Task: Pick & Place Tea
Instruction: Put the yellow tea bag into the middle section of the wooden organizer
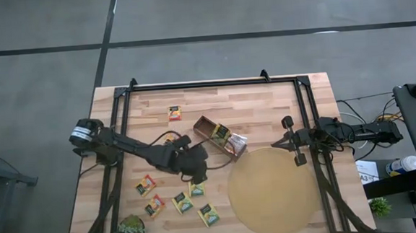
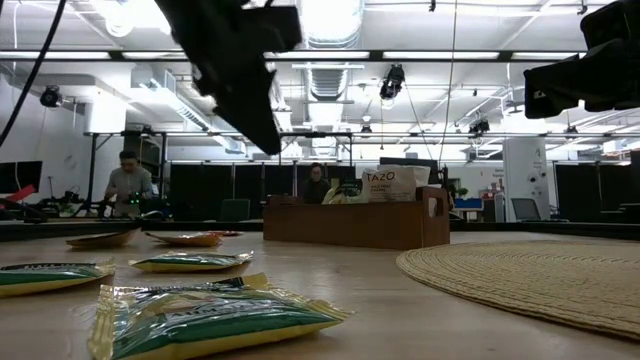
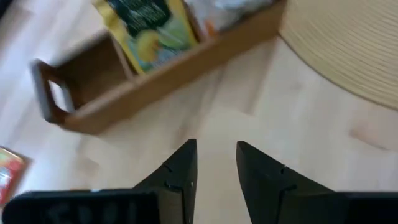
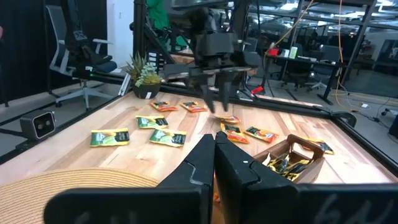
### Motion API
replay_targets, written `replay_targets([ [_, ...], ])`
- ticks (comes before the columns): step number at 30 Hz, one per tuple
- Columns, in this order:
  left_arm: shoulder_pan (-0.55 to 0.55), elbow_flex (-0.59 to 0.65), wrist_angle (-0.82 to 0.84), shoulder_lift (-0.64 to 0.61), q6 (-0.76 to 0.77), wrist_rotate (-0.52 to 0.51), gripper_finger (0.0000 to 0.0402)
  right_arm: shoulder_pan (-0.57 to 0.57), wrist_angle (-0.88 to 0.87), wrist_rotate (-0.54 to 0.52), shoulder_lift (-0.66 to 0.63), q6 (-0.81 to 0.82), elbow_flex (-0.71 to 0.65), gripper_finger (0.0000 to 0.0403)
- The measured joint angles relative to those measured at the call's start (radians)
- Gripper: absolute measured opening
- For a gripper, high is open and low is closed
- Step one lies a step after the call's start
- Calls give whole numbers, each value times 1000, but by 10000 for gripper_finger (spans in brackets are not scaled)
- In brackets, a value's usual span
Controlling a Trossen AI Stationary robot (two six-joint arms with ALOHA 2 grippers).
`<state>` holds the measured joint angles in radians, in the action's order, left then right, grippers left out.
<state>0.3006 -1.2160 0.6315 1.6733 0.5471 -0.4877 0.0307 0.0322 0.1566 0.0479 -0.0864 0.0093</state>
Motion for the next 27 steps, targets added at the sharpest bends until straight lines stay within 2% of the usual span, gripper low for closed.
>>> replay_targets([
  [4, 55, 6, 24, -15, 37, 70, 122, 0, 0, 0, 0, 0, 0, 8],
  [10, 133, 8, 82, -27, 96, 152, 190, 0, 0, 0, 0, 0, 0, 8],
  [14, 142, 10, 108, -27, 125, 256, 220, 0, 0, 0, 0, 0, 0, 8],
  [20, 136, 17, 121, -27, 213, 275, 227, 0, 0, 0, 0, 0, 0, 8],
  [27, 133, 87, 131, -20, 350, 291, 225, 0, 0, 0, 0, 0, 0, 8],
])
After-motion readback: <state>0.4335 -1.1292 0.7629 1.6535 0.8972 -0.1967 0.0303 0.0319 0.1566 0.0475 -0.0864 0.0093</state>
